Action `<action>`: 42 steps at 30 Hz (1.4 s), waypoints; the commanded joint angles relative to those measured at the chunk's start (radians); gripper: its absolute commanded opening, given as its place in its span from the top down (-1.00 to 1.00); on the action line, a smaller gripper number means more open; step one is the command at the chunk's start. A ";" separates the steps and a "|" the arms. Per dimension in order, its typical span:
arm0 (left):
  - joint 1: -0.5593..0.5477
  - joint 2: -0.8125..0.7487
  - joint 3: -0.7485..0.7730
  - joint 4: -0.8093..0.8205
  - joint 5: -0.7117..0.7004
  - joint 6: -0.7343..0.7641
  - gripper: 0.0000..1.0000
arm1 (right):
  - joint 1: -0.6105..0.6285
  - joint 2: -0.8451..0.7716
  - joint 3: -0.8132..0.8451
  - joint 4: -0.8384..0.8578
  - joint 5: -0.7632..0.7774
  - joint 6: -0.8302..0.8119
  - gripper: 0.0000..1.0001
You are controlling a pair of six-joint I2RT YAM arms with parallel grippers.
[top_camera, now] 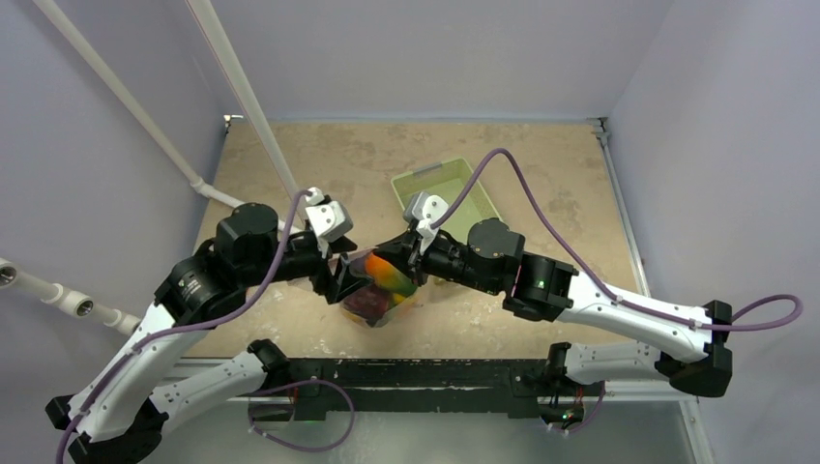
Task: Place the food in the zip-top bag and seal the zipper
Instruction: Place the zipper food storage bag at the center of the board.
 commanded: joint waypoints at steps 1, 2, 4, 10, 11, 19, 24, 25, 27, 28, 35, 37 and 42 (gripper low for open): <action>-0.031 0.027 -0.020 0.009 -0.060 0.024 -0.35 | 0.001 -0.042 0.042 0.034 -0.033 -0.012 1.00; -0.040 0.036 -0.021 0.009 -0.073 0.024 -0.30 | 0.001 -0.043 0.043 0.034 -0.031 -0.012 1.00; -0.047 0.054 -0.023 0.010 -0.091 0.024 -0.09 | 0.001 -0.044 0.041 0.037 -0.028 -0.012 1.00; -0.049 0.080 -0.026 0.022 -0.122 0.024 0.80 | 0.001 -0.051 0.020 0.046 -0.025 -0.012 1.00; -0.047 0.083 -0.026 0.022 -0.140 0.024 1.00 | 0.001 -0.053 0.017 0.048 -0.024 -0.012 1.00; -0.048 0.103 -0.024 0.046 -0.307 0.012 1.00 | 0.001 -0.055 -0.002 0.041 0.038 -0.003 1.00; -0.047 0.122 -0.025 0.113 -0.445 -0.003 1.00 | 0.001 -0.085 -0.008 0.044 0.208 0.014 0.54; -0.046 0.127 -0.022 0.126 -0.479 -0.004 1.00 | 0.000 -0.094 -0.009 0.045 0.252 0.018 0.47; -0.046 0.136 -0.020 0.157 -0.551 -0.011 1.00 | 0.001 -0.111 -0.012 0.046 0.336 0.030 0.37; -0.046 0.139 -0.019 0.174 -0.588 -0.013 1.00 | 0.000 -0.120 -0.013 0.044 0.371 0.034 0.35; -0.047 0.176 -0.016 0.328 -0.782 0.016 1.00 | 0.001 -0.203 -0.059 0.085 0.492 0.047 0.23; -0.047 0.198 -0.017 0.373 -0.814 0.024 1.00 | 0.000 -0.221 -0.079 0.098 0.504 0.050 0.21; -0.035 0.269 -0.041 0.472 -0.851 0.078 1.00 | 0.000 -0.261 -0.125 0.126 0.528 0.074 0.09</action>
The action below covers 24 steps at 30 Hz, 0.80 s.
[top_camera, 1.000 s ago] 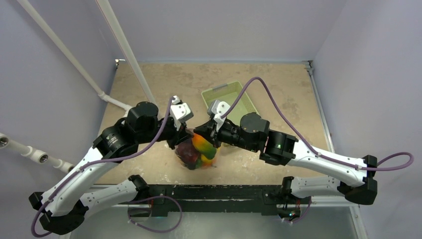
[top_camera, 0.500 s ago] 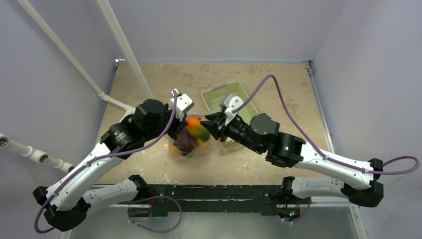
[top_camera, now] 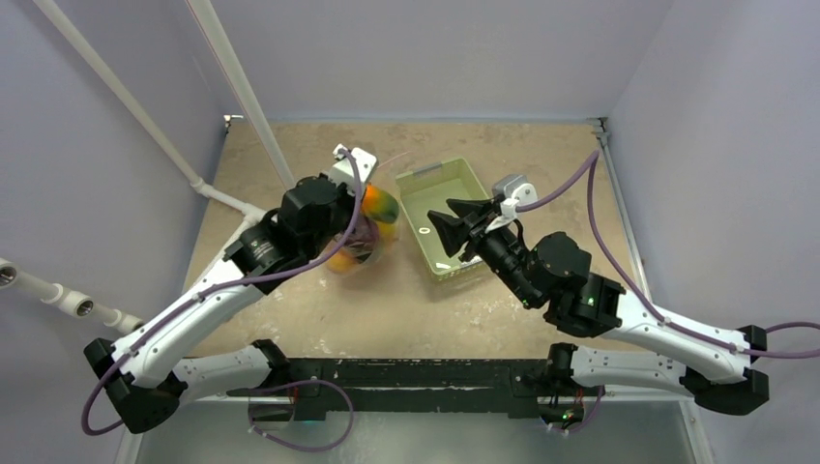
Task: Place the food in the zip-top bag and seal the zipper
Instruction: Place the zipper food storage bag at the center of the board.
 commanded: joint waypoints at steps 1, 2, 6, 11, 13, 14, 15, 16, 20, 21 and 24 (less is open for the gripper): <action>0.019 0.050 -0.022 0.194 -0.074 0.052 1.00 | 0.002 -0.036 -0.039 0.056 0.050 0.036 0.09; 0.022 0.057 -0.042 0.206 -0.069 0.059 1.00 | 0.002 -0.045 -0.049 0.059 0.052 0.045 0.07; 0.020 0.045 -0.131 0.249 0.057 0.080 1.00 | 0.002 -0.091 -0.101 0.093 0.060 0.067 -0.11; -0.066 0.084 -0.158 0.184 0.075 0.035 1.00 | 0.003 -0.132 -0.139 0.125 0.054 0.085 -0.24; -0.108 0.111 -0.158 0.150 0.066 -0.039 1.00 | 0.002 -0.134 -0.140 0.123 0.048 0.098 -0.25; -0.125 0.121 -0.161 0.137 0.064 -0.074 1.00 | 0.002 -0.134 -0.139 0.122 0.038 0.105 -0.27; -0.139 0.125 -0.170 0.130 0.063 -0.110 1.00 | 0.002 -0.134 -0.141 0.124 0.027 0.109 -0.29; -0.152 0.123 -0.184 0.133 0.065 -0.139 1.00 | 0.002 -0.132 -0.141 0.122 0.025 0.116 -0.33; -0.201 0.074 -0.287 0.191 0.063 -0.231 1.00 | 0.002 -0.097 -0.128 0.069 0.062 0.186 -0.45; -0.207 0.064 -0.304 0.198 0.062 -0.257 1.00 | 0.002 -0.085 -0.121 0.045 0.075 0.214 -0.50; -0.224 0.050 -0.359 0.232 0.079 -0.333 1.00 | 0.002 -0.057 -0.108 0.010 0.085 0.300 -0.54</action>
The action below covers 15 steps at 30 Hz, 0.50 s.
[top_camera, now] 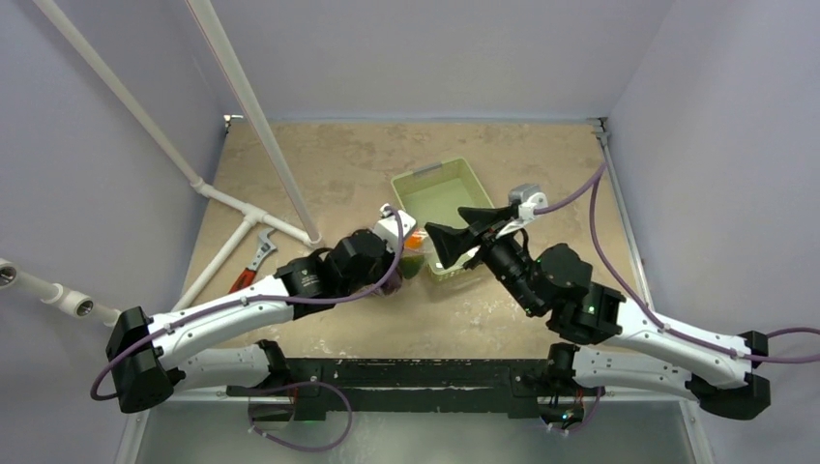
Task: Place the food in the zip-top bag and seal the zipper
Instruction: Place the zipper food storage bag at the center of the board.
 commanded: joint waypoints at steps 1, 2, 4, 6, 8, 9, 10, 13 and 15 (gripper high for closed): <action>-0.024 -0.037 -0.086 0.075 0.020 -0.166 0.96 | 0.002 0.036 0.018 -0.045 0.033 0.151 -0.56; -0.035 -0.035 -0.111 0.097 0.028 -0.184 0.89 | 0.001 0.036 0.003 -0.032 0.034 0.183 -0.58; -0.051 -0.024 -0.152 0.134 0.025 -0.209 0.74 | 0.002 0.030 -0.037 0.006 0.045 0.223 -0.63; -0.065 -0.007 -0.174 0.153 0.012 -0.230 0.57 | 0.001 0.027 -0.068 0.031 0.072 0.265 -0.72; -0.075 0.001 -0.192 0.166 -0.003 -0.251 0.37 | 0.001 0.033 -0.090 0.049 0.082 0.287 -0.79; -0.078 0.004 -0.199 0.169 -0.009 -0.262 0.29 | 0.001 0.039 -0.097 0.051 0.089 0.304 -0.82; -0.079 0.004 -0.205 0.171 -0.016 -0.275 0.18 | 0.001 0.048 -0.104 0.052 0.092 0.314 -0.84; -0.079 -0.007 -0.226 0.171 -0.040 -0.297 -0.12 | -0.001 0.068 -0.115 0.039 0.124 0.363 -0.89; -0.079 -0.018 -0.231 0.168 -0.057 -0.304 -0.32 | -0.007 0.073 -0.125 0.039 0.145 0.388 -0.91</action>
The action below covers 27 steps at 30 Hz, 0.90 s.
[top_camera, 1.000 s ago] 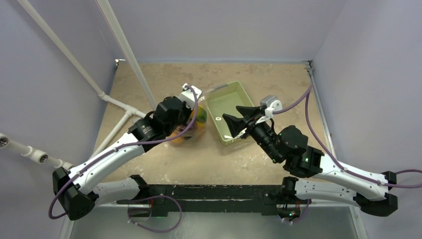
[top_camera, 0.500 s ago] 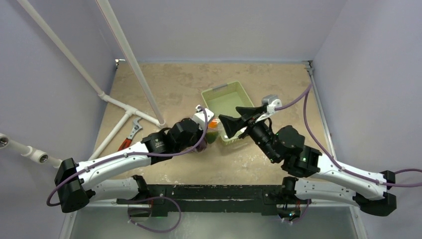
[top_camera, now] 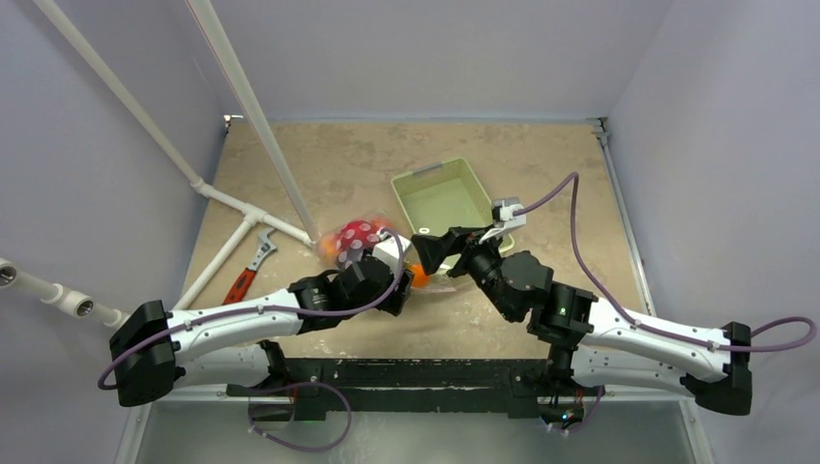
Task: Place the food in the zip-top bag and seal the zipper
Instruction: Place the zipper food storage bag at the center of the board.
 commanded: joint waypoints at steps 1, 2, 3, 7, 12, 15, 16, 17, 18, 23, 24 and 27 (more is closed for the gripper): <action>-0.002 -0.033 -0.012 0.051 -0.061 -0.056 -0.45 | -0.010 0.007 -0.017 0.036 0.080 0.106 -0.91; -0.002 -0.040 -0.008 0.046 -0.062 -0.056 -0.48 | -0.013 0.008 -0.022 0.037 0.085 0.113 -0.93; -0.002 -0.048 -0.003 0.038 -0.065 -0.056 -0.51 | -0.017 0.008 -0.028 0.042 0.085 0.117 -0.94; -0.002 -0.086 0.045 -0.008 -0.071 -0.047 -0.80 | -0.046 0.026 -0.030 0.039 0.070 0.129 -0.96; -0.002 -0.102 0.142 -0.105 -0.097 -0.043 -0.94 | -0.115 0.053 -0.029 0.062 0.009 0.095 -0.98; -0.002 -0.097 0.208 -0.171 -0.139 -0.052 -0.97 | -0.198 0.067 -0.026 0.087 -0.057 0.066 -0.98; -0.002 -0.099 0.226 -0.187 -0.153 -0.053 -0.98 | -0.225 0.071 -0.024 0.094 -0.076 0.060 -0.98; -0.002 -0.103 0.248 -0.199 -0.165 -0.051 -0.98 | -0.248 0.075 -0.023 0.100 -0.090 0.052 -0.98; -0.002 -0.107 0.265 -0.216 -0.175 -0.048 -0.99 | -0.271 0.078 -0.021 0.111 -0.109 0.044 -0.98; 0.011 -0.097 0.368 -0.299 -0.197 -0.021 -0.98 | -0.431 0.113 0.017 0.128 -0.275 -0.002 -0.98; 0.017 -0.091 0.386 -0.312 -0.189 -0.013 -0.98 | -0.464 0.123 0.028 0.123 -0.303 -0.007 -0.98; 0.071 -0.085 0.422 -0.330 -0.152 0.012 -0.98 | -0.561 0.140 0.052 0.119 -0.383 -0.018 -0.98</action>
